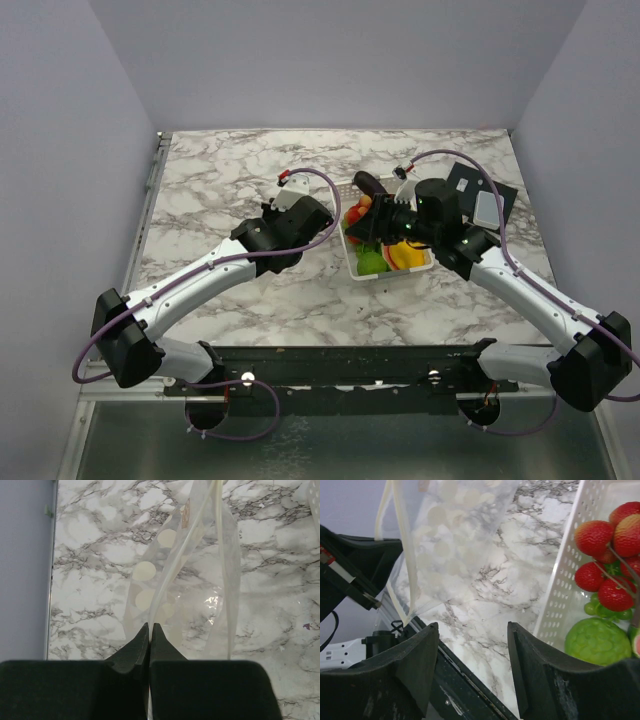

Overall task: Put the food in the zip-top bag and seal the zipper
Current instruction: Open the zipper of the food storage bag.

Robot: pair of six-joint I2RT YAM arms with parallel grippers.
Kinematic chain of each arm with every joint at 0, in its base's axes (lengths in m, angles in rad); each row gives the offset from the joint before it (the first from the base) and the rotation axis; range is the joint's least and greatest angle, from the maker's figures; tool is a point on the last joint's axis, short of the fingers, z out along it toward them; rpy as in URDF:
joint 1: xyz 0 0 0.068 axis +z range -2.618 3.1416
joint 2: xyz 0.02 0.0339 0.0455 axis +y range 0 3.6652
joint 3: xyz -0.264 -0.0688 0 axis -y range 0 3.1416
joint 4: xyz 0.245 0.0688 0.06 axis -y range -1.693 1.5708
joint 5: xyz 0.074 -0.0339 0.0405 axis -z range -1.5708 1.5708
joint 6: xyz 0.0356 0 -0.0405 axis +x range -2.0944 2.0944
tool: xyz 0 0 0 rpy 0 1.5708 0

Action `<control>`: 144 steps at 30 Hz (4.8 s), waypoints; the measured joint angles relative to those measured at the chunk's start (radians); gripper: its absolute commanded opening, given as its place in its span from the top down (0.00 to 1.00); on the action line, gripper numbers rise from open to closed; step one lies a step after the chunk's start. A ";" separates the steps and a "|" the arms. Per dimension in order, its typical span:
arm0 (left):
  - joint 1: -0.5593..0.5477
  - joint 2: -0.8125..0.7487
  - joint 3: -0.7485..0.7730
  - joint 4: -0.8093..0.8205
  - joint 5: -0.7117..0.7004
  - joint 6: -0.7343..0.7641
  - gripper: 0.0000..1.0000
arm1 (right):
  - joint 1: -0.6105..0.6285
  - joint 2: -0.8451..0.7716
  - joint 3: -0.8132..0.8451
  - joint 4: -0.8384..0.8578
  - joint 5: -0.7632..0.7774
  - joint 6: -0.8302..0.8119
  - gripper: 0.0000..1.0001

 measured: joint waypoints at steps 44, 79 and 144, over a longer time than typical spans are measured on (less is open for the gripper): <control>0.003 -0.012 0.000 0.060 0.149 -0.051 1.00 | 0.299 0.454 0.197 0.272 0.249 0.200 0.42; -0.012 -0.035 0.131 -0.105 -0.102 0.102 1.00 | 0.336 0.478 0.218 0.055 0.736 0.066 0.99; -0.019 0.050 0.126 -0.127 -0.257 0.062 1.00 | 0.339 0.197 0.160 0.135 0.425 0.017 0.38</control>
